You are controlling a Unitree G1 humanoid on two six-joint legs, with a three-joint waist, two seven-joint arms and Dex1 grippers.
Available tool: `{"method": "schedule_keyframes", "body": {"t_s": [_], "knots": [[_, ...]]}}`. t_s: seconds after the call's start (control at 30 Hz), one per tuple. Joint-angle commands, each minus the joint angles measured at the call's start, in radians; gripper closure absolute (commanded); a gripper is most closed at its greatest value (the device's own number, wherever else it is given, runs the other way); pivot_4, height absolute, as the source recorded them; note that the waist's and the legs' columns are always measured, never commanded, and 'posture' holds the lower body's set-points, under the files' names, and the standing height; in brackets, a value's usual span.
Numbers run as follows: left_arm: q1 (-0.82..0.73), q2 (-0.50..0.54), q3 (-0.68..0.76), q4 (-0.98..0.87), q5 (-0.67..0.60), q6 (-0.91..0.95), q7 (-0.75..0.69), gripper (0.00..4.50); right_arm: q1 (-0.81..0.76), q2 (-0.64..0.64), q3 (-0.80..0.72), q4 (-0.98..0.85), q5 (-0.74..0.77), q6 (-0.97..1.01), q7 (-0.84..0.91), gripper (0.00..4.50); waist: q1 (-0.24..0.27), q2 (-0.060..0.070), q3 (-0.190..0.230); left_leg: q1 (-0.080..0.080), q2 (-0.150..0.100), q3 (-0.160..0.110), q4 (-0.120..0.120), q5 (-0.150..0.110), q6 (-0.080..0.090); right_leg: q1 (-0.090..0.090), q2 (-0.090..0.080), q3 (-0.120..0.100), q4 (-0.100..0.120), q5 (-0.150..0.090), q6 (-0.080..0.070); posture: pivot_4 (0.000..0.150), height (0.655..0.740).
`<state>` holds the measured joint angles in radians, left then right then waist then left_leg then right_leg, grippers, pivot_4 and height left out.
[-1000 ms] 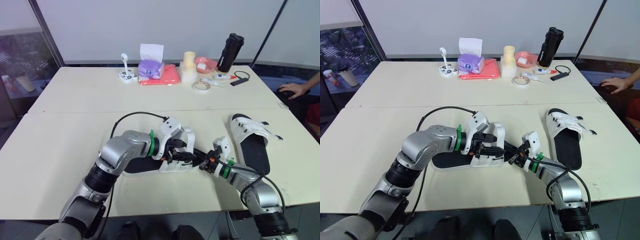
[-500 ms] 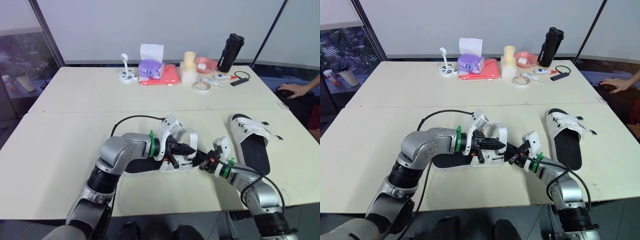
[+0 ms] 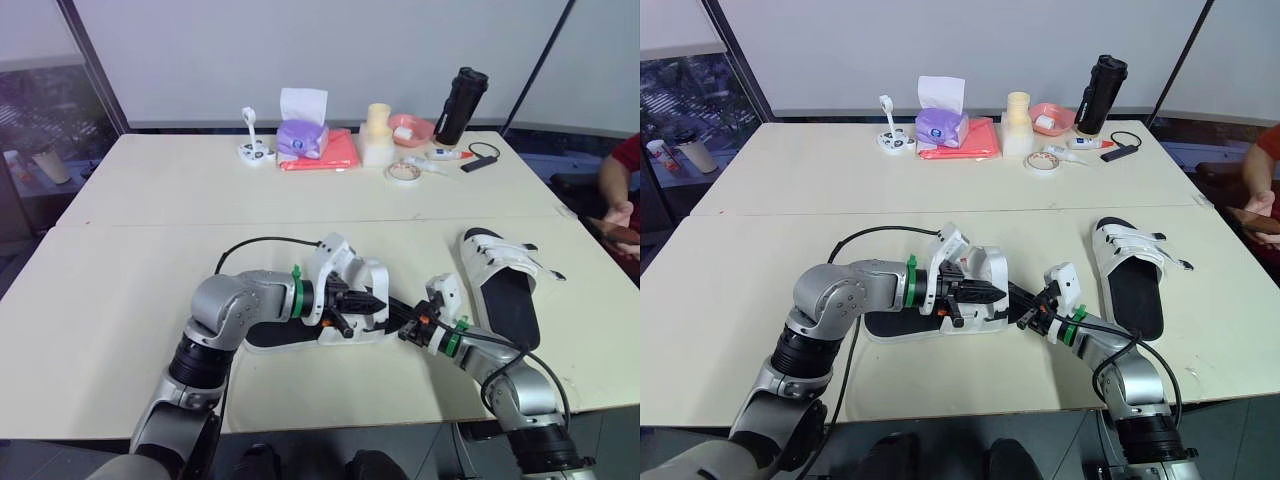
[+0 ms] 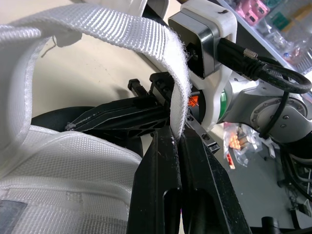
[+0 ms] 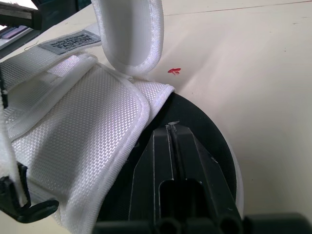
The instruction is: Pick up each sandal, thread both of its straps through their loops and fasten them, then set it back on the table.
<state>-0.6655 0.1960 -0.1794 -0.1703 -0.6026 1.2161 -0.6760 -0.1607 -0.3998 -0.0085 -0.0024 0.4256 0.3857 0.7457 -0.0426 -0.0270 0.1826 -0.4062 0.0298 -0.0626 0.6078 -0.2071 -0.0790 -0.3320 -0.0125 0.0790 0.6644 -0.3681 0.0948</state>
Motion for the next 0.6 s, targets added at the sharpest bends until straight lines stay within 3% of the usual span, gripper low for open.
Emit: {"method": "schedule_keyframes", "body": {"t_s": [0.03, 0.47, 0.6], "knots": [[-0.004, -0.003, 0.015, 0.007, -0.016, -0.017, 0.002, 4.47, 0.061, 0.003, 0.043, 0.094, -0.053, 0.055, -0.028, 4.50, 0.000, 0.000, 0.000, 0.000, 0.000, 0.000, 0.000, 0.000, 0.000, 0.000, 0.000, 0.000, 0.000, 0.000, 0.000, 0.150, 0.7400], [-0.008, -0.051, 0.123, 0.035, -0.126, 0.101, 0.041, 4.47, 0.060, 0.005, 0.045, 0.097, -0.054, 0.053, -0.028, 4.50, 0.000, 0.000, 0.000, 0.000, 0.000, 0.000, 0.000, 0.000, 0.000, 0.000, 0.000, 0.000, 0.000, 0.000, 0.000, 0.150, 0.7400], [0.010, -0.014, 0.066, 0.021, -0.096, 0.080, 0.034, 4.47, 0.061, 0.006, 0.045, 0.097, -0.054, 0.054, -0.029, 4.50, -0.001, 0.000, 0.000, 0.000, 0.000, 0.000, 0.000, 0.000, 0.000, 0.000, 0.000, 0.000, 0.000, 0.000, 0.000, 0.150, 0.7400]]}}
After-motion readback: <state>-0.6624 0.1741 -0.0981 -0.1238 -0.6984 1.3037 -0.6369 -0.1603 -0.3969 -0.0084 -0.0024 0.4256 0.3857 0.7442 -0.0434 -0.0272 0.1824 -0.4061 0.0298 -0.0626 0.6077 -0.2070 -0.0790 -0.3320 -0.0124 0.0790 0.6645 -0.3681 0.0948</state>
